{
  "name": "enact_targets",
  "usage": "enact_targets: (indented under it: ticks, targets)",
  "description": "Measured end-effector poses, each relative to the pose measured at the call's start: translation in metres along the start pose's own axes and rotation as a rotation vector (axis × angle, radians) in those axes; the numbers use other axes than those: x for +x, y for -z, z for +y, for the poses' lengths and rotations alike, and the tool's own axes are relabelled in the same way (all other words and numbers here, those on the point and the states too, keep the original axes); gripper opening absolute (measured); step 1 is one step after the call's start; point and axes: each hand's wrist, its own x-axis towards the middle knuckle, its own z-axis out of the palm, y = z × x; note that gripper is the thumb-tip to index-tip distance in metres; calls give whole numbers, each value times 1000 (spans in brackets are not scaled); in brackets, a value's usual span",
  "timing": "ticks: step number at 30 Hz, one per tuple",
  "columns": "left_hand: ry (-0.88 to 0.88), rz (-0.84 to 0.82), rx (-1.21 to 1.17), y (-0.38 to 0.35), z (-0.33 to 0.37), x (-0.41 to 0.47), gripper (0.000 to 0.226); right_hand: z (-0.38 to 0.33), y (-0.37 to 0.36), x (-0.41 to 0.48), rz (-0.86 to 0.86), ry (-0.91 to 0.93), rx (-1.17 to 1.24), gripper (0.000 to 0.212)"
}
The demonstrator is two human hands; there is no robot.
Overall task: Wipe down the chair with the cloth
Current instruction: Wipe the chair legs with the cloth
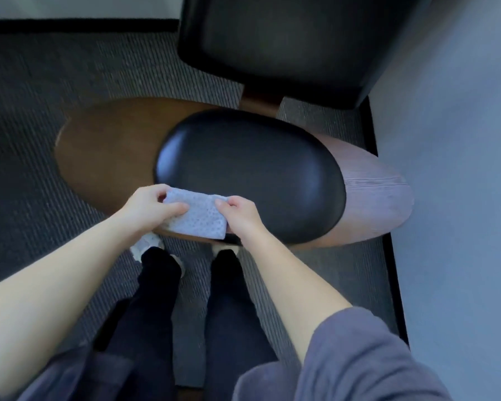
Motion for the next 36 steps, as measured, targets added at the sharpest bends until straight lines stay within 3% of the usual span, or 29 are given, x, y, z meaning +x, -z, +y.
enact_targets:
  ticks: [3,8,10,13,18,23,25,27,31,36]
  targets:
    - [-10,81,89,44,-6,7,21,-28,-47,6,26,17,30,26]
    - [-69,263,183,104,-7,37,14,-72,-97,32,18,84,69,23]
    - [-114,301,241,123,-4,49,23,-86,-111,42,36,105,91,28]
    - [-163,276,279,153,-6,56,36,-100,-137,45,73,99,113,26]
    - [-233,172,313,214,-13,75,13,-124,-194,43,166,127,152,16]
    - [-323,102,316,253,-27,98,14,-122,-254,58,330,255,235,8]
    - [-340,100,297,261,-38,104,6,-114,-271,51,394,273,232,14]
    - [-350,158,244,269,-50,108,8,-98,-280,40,354,273,229,34]
    - [-311,353,115,283,-86,120,13,-35,-291,27,207,336,-188,70]
    - [-337,311,212,258,-144,142,15,13,-278,50,301,437,-521,79]
